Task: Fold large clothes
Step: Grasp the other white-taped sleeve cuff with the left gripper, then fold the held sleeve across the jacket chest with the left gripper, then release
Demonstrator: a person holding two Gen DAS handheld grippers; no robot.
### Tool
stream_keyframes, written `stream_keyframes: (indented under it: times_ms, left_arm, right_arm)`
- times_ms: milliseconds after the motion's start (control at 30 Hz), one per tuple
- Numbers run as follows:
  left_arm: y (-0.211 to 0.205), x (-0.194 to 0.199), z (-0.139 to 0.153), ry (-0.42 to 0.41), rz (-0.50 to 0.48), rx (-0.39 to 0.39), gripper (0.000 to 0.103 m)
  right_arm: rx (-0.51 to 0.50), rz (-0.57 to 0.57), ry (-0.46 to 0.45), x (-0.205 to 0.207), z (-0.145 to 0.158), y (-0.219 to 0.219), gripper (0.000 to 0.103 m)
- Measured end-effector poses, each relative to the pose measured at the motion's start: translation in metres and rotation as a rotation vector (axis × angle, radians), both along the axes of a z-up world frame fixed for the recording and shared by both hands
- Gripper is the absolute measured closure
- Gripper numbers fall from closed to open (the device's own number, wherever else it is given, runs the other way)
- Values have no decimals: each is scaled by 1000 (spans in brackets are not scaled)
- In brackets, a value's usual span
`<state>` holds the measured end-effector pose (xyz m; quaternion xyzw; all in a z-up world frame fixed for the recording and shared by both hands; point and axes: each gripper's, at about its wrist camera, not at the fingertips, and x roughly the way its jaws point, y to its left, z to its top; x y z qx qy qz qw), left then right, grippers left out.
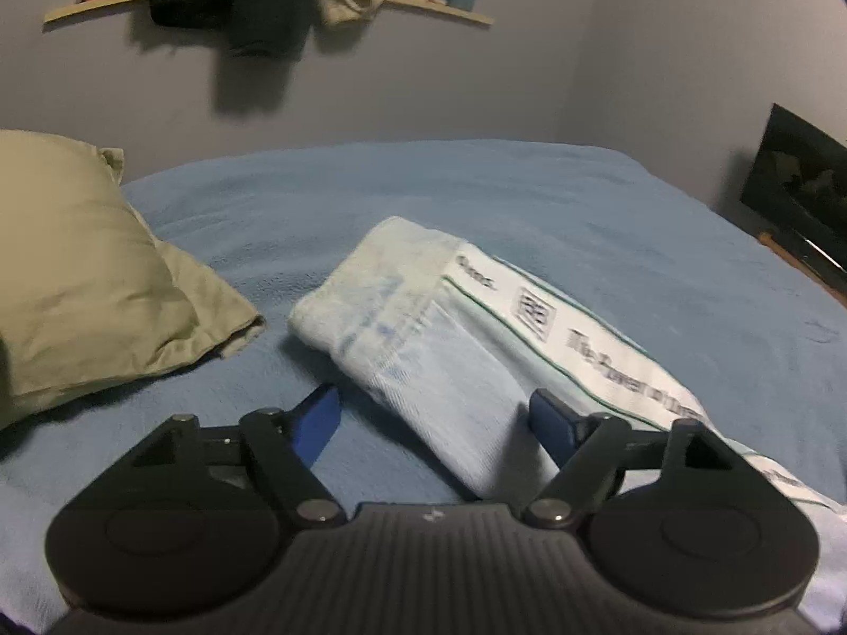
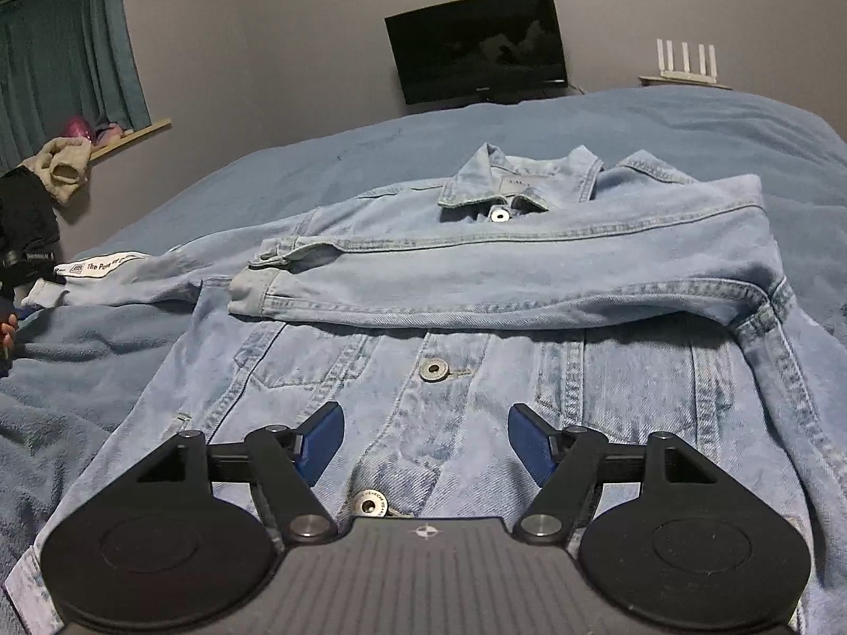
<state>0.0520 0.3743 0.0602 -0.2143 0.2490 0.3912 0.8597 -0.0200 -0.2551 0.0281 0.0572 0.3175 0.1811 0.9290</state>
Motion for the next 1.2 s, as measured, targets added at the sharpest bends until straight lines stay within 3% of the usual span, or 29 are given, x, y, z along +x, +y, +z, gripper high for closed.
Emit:
stream_keyframes:
  times_ms: [100,200,267,333,433,600,800,1000,1200]
  left_arm:
    - [10,6,-6,-7,4,24,34]
    - [16,4,-8,-27,17,44,56]
    - [12,2,-5,-55,13,69,79]
    - [2,-5,3,-73,-18,118,85]
    - [-27,-14,25,-118,-81,221,85]
    - [-88,-18,67,-236,-266,233,86]
    - [-208,-5,106,-303,-560,277,86]
    - [-327,23,112,-286,-785,195,86]
    - [-466,45,103,-256,-964,191,86]
  right_arm:
    - [4,8,4,3,-1,3,32]
    - [4,15,12,7,-4,8,32]
    - [1,13,11,9,-5,10,32]
    - [0,9,7,10,-4,11,32]
    - [7,7,4,9,-4,10,32]
    - [32,6,-11,5,2,8,32]
    - [10,-16,-60,0,10,2,32]
    - [5,-12,-47,1,1,0,33]
    - [-11,21,-56,0,-4,8,34]
